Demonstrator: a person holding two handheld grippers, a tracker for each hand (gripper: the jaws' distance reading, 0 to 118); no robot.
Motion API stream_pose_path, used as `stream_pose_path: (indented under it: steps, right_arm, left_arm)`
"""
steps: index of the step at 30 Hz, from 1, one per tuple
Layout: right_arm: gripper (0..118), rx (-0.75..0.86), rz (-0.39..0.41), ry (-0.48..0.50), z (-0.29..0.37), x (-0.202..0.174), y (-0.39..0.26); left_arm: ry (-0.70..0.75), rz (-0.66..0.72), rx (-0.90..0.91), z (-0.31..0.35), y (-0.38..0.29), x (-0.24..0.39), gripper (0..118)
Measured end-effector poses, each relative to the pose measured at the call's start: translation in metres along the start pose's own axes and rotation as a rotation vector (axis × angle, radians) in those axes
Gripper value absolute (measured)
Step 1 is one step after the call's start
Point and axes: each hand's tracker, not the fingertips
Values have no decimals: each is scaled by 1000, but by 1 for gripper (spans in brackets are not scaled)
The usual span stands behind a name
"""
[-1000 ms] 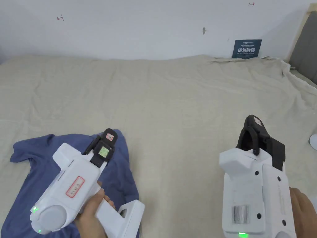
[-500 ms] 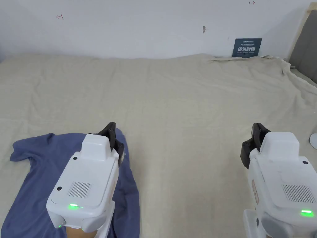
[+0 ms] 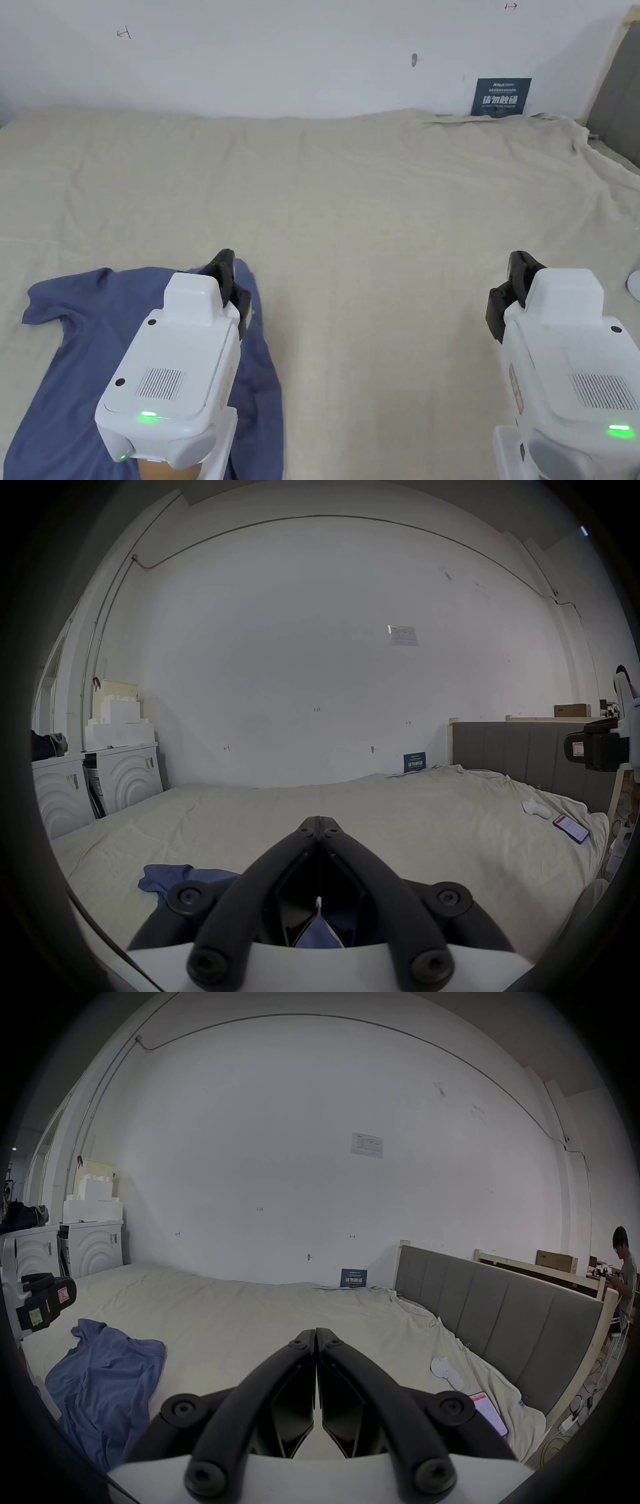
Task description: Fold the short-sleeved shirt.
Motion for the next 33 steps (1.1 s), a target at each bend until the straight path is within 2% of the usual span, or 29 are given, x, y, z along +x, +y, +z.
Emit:
stream_pose_path:
  steps: [18,26,33]
  right_arm:
    - [0,1,-1,22,-3,-1,3]
    - [0,17,1,120,-15,-43,8]
    - [0,37,-3,273,-15,-109,19]
  left_arm:
    - [34,-31,8,4,1,-9,0]
    - [156,-29,2,27,2,-58,0]
    - [327,-50,-11,66,1,-120,0]
